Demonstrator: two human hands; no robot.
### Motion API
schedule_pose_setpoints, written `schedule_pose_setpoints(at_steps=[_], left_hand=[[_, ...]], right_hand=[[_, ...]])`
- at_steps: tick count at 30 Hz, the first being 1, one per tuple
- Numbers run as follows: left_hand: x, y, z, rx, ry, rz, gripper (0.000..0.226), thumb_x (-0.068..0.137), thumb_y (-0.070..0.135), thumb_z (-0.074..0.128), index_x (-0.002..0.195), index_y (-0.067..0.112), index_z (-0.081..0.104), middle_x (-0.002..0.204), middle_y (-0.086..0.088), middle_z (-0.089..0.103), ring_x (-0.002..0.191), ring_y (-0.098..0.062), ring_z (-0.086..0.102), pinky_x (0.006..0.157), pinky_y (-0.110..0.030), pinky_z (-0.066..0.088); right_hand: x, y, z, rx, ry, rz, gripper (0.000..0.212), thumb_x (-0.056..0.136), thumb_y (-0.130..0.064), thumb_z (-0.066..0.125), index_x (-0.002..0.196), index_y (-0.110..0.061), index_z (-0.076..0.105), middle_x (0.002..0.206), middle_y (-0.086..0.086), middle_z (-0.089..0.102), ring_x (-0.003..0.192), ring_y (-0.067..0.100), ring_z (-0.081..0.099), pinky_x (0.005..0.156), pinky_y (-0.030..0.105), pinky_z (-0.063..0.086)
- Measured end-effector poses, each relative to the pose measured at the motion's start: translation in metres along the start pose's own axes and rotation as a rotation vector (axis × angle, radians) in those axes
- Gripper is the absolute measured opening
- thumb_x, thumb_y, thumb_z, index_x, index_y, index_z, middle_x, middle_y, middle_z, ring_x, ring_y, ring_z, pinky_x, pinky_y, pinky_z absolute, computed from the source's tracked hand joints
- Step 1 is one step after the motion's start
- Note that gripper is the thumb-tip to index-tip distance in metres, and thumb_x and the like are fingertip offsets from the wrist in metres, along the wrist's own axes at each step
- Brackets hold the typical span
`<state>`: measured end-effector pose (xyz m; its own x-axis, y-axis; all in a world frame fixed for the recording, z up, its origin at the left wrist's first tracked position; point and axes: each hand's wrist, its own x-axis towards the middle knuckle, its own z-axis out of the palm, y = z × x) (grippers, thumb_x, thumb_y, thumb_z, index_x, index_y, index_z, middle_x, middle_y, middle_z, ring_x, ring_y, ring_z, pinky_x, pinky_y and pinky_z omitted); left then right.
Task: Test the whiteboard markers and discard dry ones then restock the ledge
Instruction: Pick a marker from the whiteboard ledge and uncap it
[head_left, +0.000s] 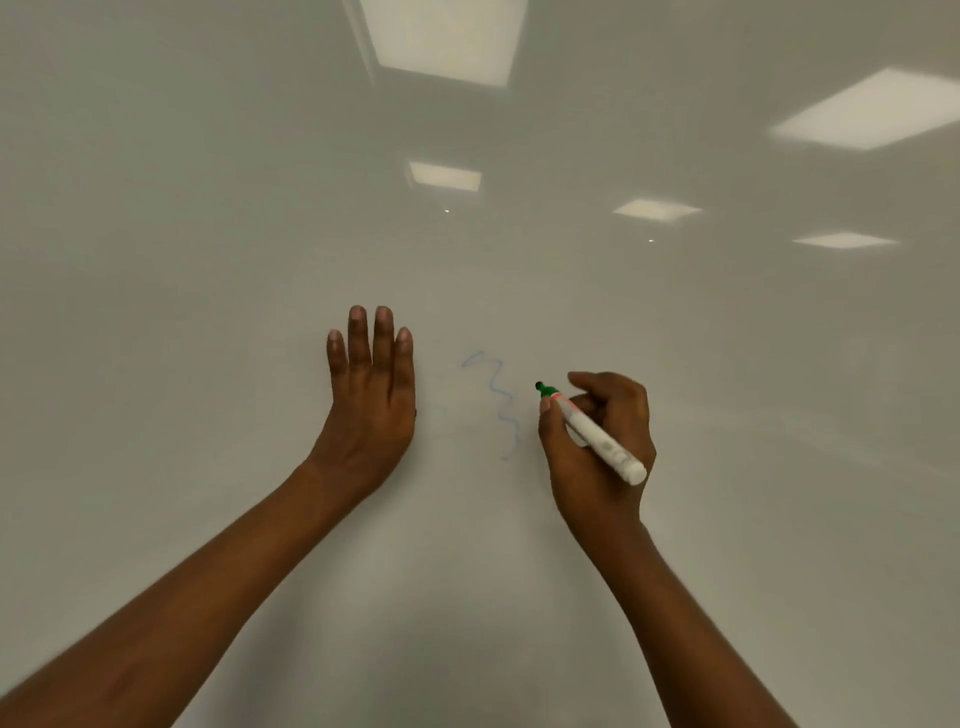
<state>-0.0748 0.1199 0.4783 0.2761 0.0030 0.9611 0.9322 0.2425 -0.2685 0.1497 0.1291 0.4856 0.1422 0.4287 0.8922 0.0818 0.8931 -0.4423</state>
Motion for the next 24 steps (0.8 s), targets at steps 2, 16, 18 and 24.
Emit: schedule_pose_setpoints(at_steps=[2,16,18,24], left_hand=[[-0.001,0.001,0.010,-0.027,0.054,-0.027,0.083,0.080,-0.019,0.042,0.149,-0.001,-0.001,0.155,-0.027,-0.007,0.140,-0.050,0.001,0.104,-0.072,0.019],[-0.009,0.001,0.012,-0.243,0.142,0.001,0.046,0.079,-0.017,0.042,0.121,0.002,0.033,0.136,-0.030,0.029,0.130,-0.049,0.028,0.105,-0.070,0.021],[-0.010,0.001,0.011,-0.246,0.143,0.002,0.045,0.078,-0.017,0.043,0.117,0.003,0.034,0.135,-0.029,0.030,0.129,-0.048,0.030,0.104,-0.070,0.023],[-0.014,0.001,0.010,-0.268,0.121,0.026,0.036,0.080,-0.016,0.042,0.108,0.005,0.037,0.130,-0.027,0.034,0.127,-0.046,0.034,0.105,-0.069,0.024]], right_hand=[[0.015,0.009,0.007,-0.015,0.020,-0.063,0.022,0.080,-0.011,0.073,0.082,-0.027,0.059,0.088,-0.015,0.058,0.098,0.007,0.057,0.070,0.007,0.040],[0.001,0.066,-0.013,-0.254,0.062,-0.285,0.016,0.075,-0.018,0.066,0.061,-0.013,0.064,0.059,-0.006,0.059,0.110,0.015,0.052,0.084,0.042,0.039],[-0.010,0.072,-0.019,-0.264,0.080,-0.243,0.018,0.076,-0.020,0.065,0.059,-0.014,0.064,0.059,-0.007,0.059,0.110,0.015,0.053,0.086,0.038,0.039],[-0.052,0.094,-0.041,-0.327,0.047,-0.247,0.013,0.074,-0.011,0.069,0.062,-0.009,0.065,0.059,-0.005,0.055,0.103,0.029,0.057,0.086,0.031,0.033]])
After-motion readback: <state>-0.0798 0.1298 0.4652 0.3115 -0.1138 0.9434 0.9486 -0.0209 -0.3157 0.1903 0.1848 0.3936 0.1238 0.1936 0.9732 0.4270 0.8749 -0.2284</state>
